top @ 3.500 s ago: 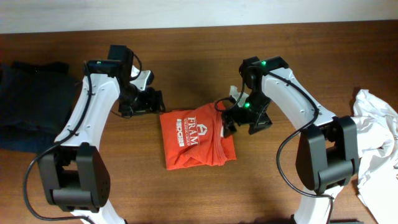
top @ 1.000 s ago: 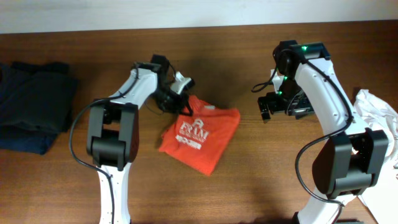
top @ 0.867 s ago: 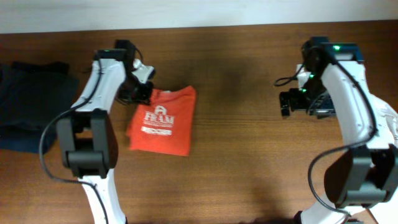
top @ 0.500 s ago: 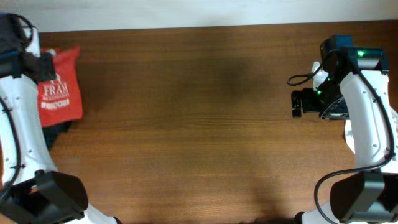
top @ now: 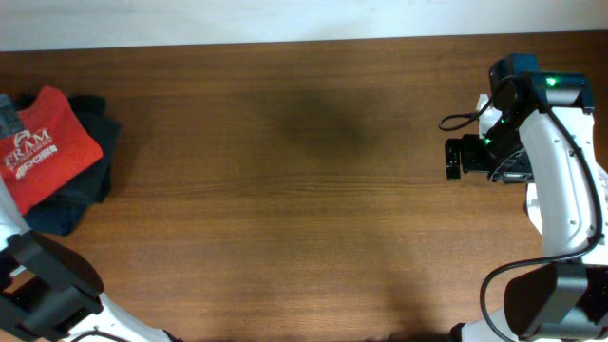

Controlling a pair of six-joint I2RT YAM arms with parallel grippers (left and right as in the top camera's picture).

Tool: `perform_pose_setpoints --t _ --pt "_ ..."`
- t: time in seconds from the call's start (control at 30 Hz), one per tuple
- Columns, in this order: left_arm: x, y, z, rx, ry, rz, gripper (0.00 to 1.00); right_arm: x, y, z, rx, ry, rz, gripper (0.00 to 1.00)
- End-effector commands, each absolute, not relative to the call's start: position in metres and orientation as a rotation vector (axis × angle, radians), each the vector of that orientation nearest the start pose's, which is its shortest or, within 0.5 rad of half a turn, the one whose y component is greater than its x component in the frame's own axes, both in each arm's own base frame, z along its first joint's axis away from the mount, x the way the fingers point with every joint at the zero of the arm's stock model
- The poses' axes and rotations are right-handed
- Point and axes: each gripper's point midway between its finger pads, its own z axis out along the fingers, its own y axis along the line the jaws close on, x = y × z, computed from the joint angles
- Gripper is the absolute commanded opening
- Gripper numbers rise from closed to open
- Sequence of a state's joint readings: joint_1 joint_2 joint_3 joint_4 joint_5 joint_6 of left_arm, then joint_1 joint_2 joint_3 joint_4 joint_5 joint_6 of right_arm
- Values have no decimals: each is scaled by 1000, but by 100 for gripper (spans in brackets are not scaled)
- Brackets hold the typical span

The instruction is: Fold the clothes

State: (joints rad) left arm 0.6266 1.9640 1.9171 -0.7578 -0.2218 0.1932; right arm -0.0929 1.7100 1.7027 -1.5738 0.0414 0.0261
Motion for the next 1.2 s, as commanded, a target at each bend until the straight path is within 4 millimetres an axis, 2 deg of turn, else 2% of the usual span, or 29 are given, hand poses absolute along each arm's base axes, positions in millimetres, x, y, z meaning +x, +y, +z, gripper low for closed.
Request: perform_pose_setpoints --t 0.0,0.07,0.13,0.17,0.2,0.23,0.27,0.3,0.33,0.37,0.43,0.5,0.6,0.63,0.7,0.77,0.87,1.03,1.07,1.1,1.13,1.17 --pt "419 343 252 -630 2305 563 99 298 -38 196 188 3121 -90 99" --pt "443 304 256 -508 2312 422 99 299 -35 196 188 3119 -58 99" --pt "465 225 257 -300 2395 348 99 302 -18 196 125 3111 89 99" --pt "472 173 248 -183 2468 285 99 302 -12 196 109 3107 146 99" --pt "470 134 238 -94 2536 238 99 301 -11 196 110 3109 157 99" --pt "461 79 224 50 2635 176 99 300 -11 196 111 3117 158 99" --pt "454 53 218 124 2681 150 99 299 -11 196 110 3118 157 99" --pt "429 10 206 216 2794 110 99 299 -11 199 85 3110 157 99" --pt "411 -4 201 213 2870 88 99 297 -10 204 72 3091 154 99" --pt "398 -9 198 213 2923 80 99 294 -10 211 69 3065 150 99" --pt "354 -11 193 140 3104 73 99 282 2 233 -34 2934 217 99" --pt "328 -11 204 91 3111 73 99 259 7 234 -50 2826 210 99" --pt "293 -10 238 64 2886 50 99 227 17 224 -73 2723 253 99" --pt "274 -9 250 58 2767 37 99 212 21 226 -79 2668 262 99" --pt "249 -8 266 51 2608 29 99 203 21 233 -82 2630 245 99" --pt "230 -6 287 45 2481 22 99 203 21 233 -82 2628 244 98" --pt "215 -6 303 41 2398 17 99 208 21 225 -76 2673 254 99" --pt "213 -6 305 41 2392 17 99 228 20 190 -63 2833 293 99" --pt "213 -6 305 41 2392 17 99 227 21 192 -74 2824 284 99" --pt "213 -6 305 41 2392 17 99 228 19 203 -96 2748 235 99" --pt "213 -6 305 41 2392 17 99 236 22 218 -130 2626 216 99" --pt "213 -6 305 41 2392 17 99 242 26 243 -178 2411 173 99"
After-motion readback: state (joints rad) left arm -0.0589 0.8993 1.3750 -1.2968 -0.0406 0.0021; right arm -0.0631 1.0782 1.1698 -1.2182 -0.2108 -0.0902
